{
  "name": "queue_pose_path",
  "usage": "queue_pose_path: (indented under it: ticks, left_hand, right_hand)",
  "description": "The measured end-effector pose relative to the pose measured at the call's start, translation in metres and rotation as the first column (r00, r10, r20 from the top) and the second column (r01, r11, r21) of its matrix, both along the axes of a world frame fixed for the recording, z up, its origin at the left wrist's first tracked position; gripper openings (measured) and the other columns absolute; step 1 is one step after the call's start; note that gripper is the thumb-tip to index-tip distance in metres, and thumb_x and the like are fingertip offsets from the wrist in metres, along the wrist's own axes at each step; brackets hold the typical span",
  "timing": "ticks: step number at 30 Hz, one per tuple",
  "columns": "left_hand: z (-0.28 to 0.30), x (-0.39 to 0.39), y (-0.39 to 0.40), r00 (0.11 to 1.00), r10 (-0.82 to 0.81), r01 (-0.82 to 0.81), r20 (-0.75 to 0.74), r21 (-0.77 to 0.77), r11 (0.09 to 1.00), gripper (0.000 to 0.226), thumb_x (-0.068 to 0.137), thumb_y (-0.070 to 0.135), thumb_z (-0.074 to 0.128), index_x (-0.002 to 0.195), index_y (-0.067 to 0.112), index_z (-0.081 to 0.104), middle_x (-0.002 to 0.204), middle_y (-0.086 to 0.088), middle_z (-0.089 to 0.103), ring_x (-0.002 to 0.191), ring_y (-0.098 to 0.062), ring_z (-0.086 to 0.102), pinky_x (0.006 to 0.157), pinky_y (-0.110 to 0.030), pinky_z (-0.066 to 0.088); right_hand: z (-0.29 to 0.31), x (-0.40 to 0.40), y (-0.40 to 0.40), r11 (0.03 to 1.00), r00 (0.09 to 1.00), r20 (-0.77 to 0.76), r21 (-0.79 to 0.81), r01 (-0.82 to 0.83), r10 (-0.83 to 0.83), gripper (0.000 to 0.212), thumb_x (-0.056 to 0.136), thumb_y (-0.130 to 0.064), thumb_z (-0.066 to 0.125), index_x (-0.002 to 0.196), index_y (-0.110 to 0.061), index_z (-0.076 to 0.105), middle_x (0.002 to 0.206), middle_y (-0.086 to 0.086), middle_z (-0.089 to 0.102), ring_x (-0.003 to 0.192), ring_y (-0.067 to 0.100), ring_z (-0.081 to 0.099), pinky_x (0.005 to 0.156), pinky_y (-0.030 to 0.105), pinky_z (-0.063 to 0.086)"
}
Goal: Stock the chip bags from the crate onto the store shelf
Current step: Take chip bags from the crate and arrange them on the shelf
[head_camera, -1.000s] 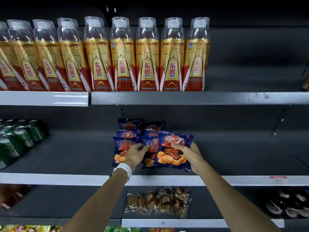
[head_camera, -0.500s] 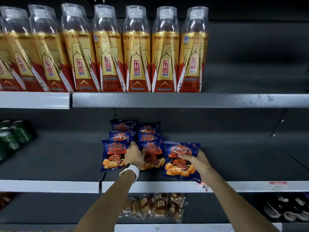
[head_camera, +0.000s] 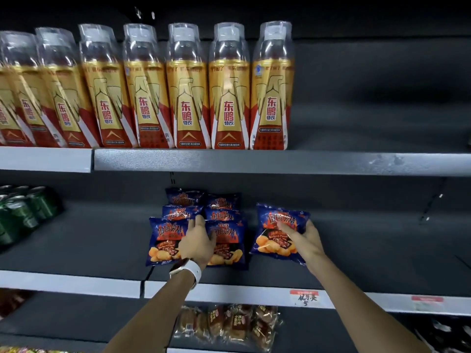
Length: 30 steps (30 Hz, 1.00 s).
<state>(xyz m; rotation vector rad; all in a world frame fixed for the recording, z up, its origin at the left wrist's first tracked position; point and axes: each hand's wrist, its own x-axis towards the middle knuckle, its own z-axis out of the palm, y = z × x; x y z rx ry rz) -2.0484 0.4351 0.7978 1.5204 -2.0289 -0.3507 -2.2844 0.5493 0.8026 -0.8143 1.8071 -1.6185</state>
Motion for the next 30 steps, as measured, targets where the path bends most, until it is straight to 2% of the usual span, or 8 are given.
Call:
queue_pose_path:
  ticks: [4, 6, 11, 15, 20, 24, 26, 30]
  left_hand:
    - [-0.007, -0.015, 0.016, 0.969, -0.246, 0.246, -0.003, -0.037, 0.969, 0.025, 0.09, 0.026, 0.059, 0.113, 0.022, 0.049, 0.1, 0.006, 0.067, 0.083, -0.017, 0.067, 0.069, -0.034, 0.054]
    - [-0.009, -0.031, 0.023, 0.924, -0.367, 0.369, -0.108, 0.007, 0.929, 0.028, 0.091, 0.02, 0.059, 0.119, 0.022, 0.052, 0.094, 0.008, 0.068, 0.077, -0.007, 0.065, 0.072, -0.026, 0.051]
    - [-0.005, -0.084, 0.031, 0.849, -0.447, 0.507, -0.281, 0.194, 0.84, 0.059, 0.097, 0.014, 0.055, 0.151, 0.015, 0.032, 0.146, -0.002, 0.043, 0.131, -0.019, 0.047, 0.101, -0.021, 0.04]
    - [-0.005, -0.115, 0.015, 0.887, -0.376, 0.438, -0.266, 0.231, 0.869, 0.062, 0.097, 0.014, 0.054, 0.152, 0.011, 0.026, 0.152, -0.007, 0.038, 0.141, -0.023, 0.035, 0.113, -0.026, 0.027]
    - [-0.009, -0.156, -0.019, 0.939, -0.217, 0.3, -0.268, 0.325, 0.897, 0.045, 0.092, 0.013, 0.053, 0.134, 0.001, 0.042, 0.136, -0.018, 0.046, 0.127, -0.035, 0.047, 0.106, -0.034, 0.038]
    - [-0.01, -0.195, -0.038, 0.957, -0.064, 0.191, -0.284, 0.447, 0.874, 0.073, 0.094, 0.015, 0.05, 0.147, -0.014, 0.008, 0.153, -0.027, 0.017, 0.143, -0.037, 0.022, 0.119, -0.036, 0.019]
    - [-0.014, -0.209, -0.042, 0.949, 0.031, 0.125, -0.314, 0.467, 0.876, 0.077, 0.091, 0.017, 0.053, 0.145, -0.016, 0.009, 0.152, -0.027, 0.02, 0.141, -0.036, 0.026, 0.119, -0.038, 0.022]
    - [-0.025, -0.217, -0.043, 0.971, 0.117, 0.008, -0.209, 0.518, 0.856, 0.081, 0.094, 0.033, 0.049, 0.147, -0.012, 0.007, 0.149, -0.026, 0.022, 0.135, -0.038, 0.032, 0.113, -0.042, 0.032]
  right_hand:
    - [0.003, -0.023, -0.007, 0.993, 0.968, -0.229, 0.041, 0.11, -0.098, 0.041, 0.069, -0.058, 0.083, 0.09, -0.029, 0.063, 0.089, -0.015, 0.069, 0.104, 0.02, 0.065, 0.1, 0.041, 0.048]
    - [0.005, -0.03, -0.011, 0.989, 0.946, -0.298, 0.031, 0.145, -0.129, 0.045, 0.067, -0.061, 0.082, 0.088, -0.028, 0.06, 0.089, -0.014, 0.067, 0.105, 0.023, 0.063, 0.098, 0.041, 0.049]
    - [0.021, -0.031, -0.031, 0.986, 0.946, -0.296, 0.056, 0.157, -0.133, 0.06, 0.071, -0.047, 0.086, 0.108, -0.011, 0.055, 0.096, -0.001, 0.065, 0.1, 0.025, 0.065, 0.082, 0.027, 0.047]
    - [0.022, -0.037, -0.061, 0.977, 0.945, -0.277, 0.077, 0.201, -0.172, 0.075, 0.068, -0.046, 0.088, 0.118, -0.006, 0.049, 0.113, 0.013, 0.067, 0.105, 0.032, 0.066, 0.085, 0.034, 0.053]
    - [0.009, -0.049, -0.104, 0.973, 0.957, -0.248, 0.133, 0.189, -0.152, 0.072, 0.072, -0.035, 0.087, 0.126, -0.004, 0.051, 0.112, 0.011, 0.068, 0.099, 0.028, 0.066, 0.075, 0.023, 0.046]
    - [-0.013, -0.055, -0.137, 0.969, 0.953, -0.271, 0.165, 0.185, -0.136, 0.057, 0.071, -0.033, 0.084, 0.117, -0.009, 0.058, 0.107, 0.008, 0.07, 0.101, 0.027, 0.068, 0.079, 0.022, 0.049]
    - [-0.025, -0.059, -0.148, 0.967, 0.955, -0.265, 0.176, 0.185, -0.134, 0.057, 0.069, -0.033, 0.087, 0.112, -0.007, 0.061, 0.106, 0.009, 0.071, 0.1, 0.026, 0.068, 0.082, 0.024, 0.053]
    - [-0.046, -0.064, -0.147, 0.959, 0.93, -0.367, 0.248, 0.136, -0.037, 0.041, 0.077, -0.036, 0.084, 0.096, -0.004, 0.065, 0.093, 0.008, 0.072, 0.094, 0.026, 0.069, 0.055, 0.006, 0.039]
